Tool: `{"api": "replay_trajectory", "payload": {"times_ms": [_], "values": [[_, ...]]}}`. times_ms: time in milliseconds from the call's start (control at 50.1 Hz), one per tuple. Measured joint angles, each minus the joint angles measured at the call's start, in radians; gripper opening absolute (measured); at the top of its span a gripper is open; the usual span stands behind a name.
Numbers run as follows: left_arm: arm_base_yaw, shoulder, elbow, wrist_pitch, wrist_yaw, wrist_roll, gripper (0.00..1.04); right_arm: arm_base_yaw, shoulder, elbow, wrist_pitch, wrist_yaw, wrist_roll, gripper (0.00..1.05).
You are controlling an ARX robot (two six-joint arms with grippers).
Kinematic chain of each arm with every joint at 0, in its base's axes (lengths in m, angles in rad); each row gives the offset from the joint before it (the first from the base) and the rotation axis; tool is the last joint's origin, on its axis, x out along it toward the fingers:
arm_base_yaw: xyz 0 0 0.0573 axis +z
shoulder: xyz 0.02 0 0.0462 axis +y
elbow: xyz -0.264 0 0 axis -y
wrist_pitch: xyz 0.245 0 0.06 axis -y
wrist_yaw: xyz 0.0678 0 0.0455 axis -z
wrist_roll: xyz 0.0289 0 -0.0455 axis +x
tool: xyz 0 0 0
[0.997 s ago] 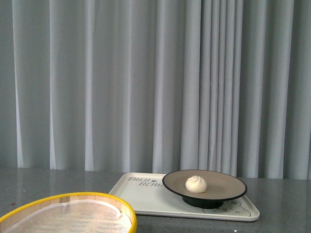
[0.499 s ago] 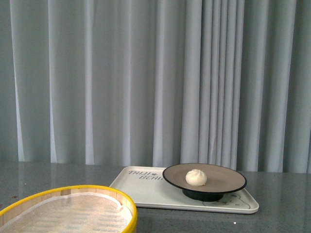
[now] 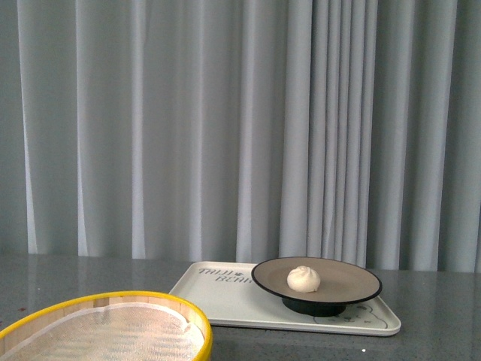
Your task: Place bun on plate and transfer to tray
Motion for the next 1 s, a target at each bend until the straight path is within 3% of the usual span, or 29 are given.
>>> {"api": "replay_trajectory", "payload": {"times_ms": [219,319,538,997], "values": [[0.000,0.000,0.000,0.000,0.000,0.000,0.98,0.000,-0.075,0.000,-0.075,0.000,0.000,0.02],[0.000,0.000,0.000,0.000,-0.001,0.000,0.98,0.000,-0.215,0.000,-0.246,-0.002,0.000,0.02],[0.000,0.000,0.000,0.000,0.000,0.000,0.98,0.000,-0.246,0.000,-0.253,-0.002,-0.001,0.02],[0.000,0.000,0.000,0.000,0.000,0.000,0.98,0.000,-0.246,0.000,-0.253,-0.002,0.000,0.72]]}}
